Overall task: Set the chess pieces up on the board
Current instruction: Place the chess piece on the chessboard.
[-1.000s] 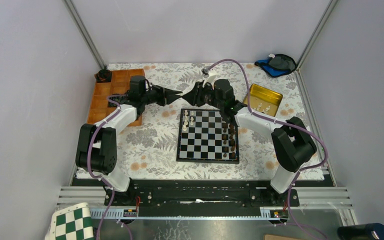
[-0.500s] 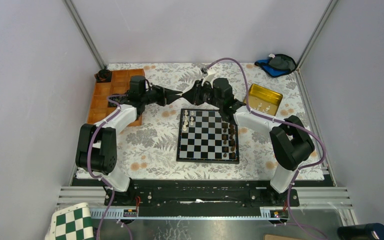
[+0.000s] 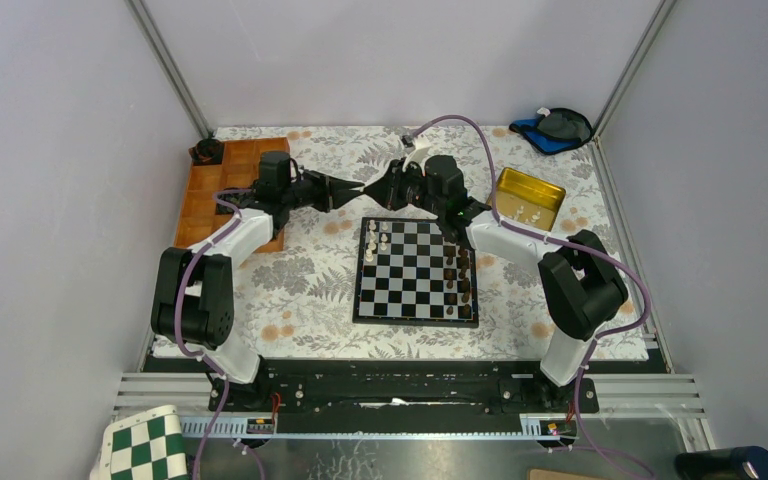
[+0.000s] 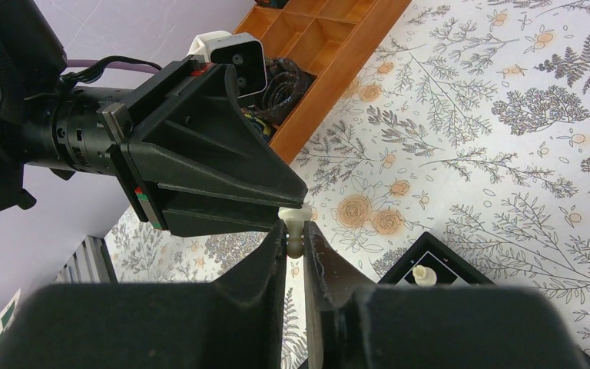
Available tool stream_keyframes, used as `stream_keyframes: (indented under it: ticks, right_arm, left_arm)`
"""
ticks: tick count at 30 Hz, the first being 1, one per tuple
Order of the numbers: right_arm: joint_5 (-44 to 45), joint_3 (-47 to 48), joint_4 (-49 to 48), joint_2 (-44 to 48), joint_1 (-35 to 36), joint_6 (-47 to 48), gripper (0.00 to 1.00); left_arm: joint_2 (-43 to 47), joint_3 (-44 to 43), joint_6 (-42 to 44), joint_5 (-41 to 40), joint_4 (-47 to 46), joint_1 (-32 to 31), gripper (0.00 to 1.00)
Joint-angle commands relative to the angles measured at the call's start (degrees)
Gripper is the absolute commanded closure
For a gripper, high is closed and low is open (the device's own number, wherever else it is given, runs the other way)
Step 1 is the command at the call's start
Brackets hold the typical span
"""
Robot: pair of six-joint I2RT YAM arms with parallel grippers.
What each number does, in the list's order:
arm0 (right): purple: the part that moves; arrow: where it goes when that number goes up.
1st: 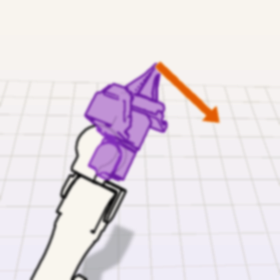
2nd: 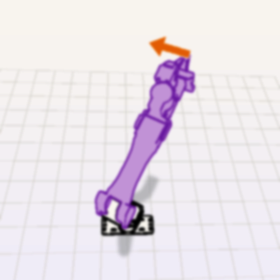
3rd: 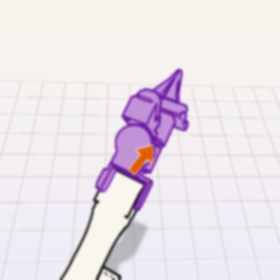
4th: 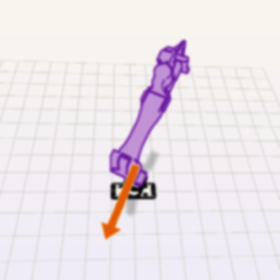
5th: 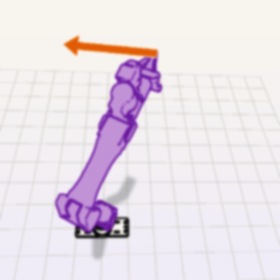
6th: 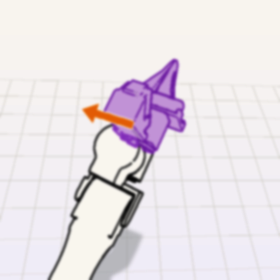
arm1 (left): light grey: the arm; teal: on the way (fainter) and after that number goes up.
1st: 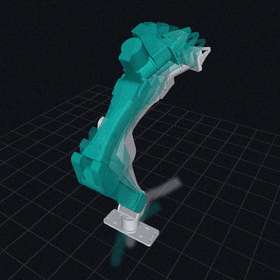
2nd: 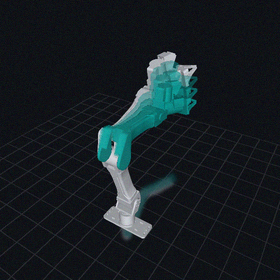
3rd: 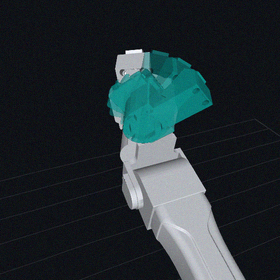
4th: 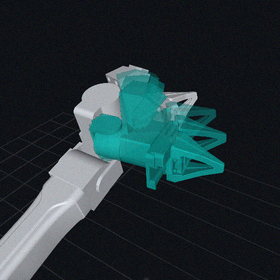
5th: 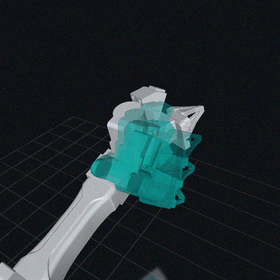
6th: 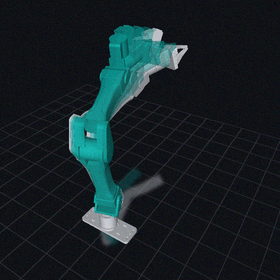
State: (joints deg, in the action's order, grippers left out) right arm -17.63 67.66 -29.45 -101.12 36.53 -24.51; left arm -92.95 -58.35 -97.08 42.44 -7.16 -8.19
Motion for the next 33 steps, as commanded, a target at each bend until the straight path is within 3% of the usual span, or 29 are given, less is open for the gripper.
stream_keyframes:
  ticks: [1, 10, 28, 33]
  right_arm:
    - [-0.9, 2.5, -1.7, 0.0, 0.2, -0.1, 0.87]
    - [-0.9, 3.2, -0.4, 0.0, 0.1, -0.1, 1.00]
    - [-1.2, 5.1, 4.2, 1.2, 0.1, 1.9, 1.00]
    - [-1.0, 7.9, 10.3, 1.4, 0.1, 3.9, 1.00]
  left_arm:
    - [0.2, 0.0, 0.3, 0.8, -1.7, 0.4, 1.00]
    - [0.2, -0.2, 1.1, 1.0, -0.8, 0.4, 0.99]
    - [-0.8, -2.7, 9.0, 0.2, 6.2, 0.5, 0.50]
    - [-1.1, -3.8, 14.3, -1.8, 11.0, 1.2, 0.46]
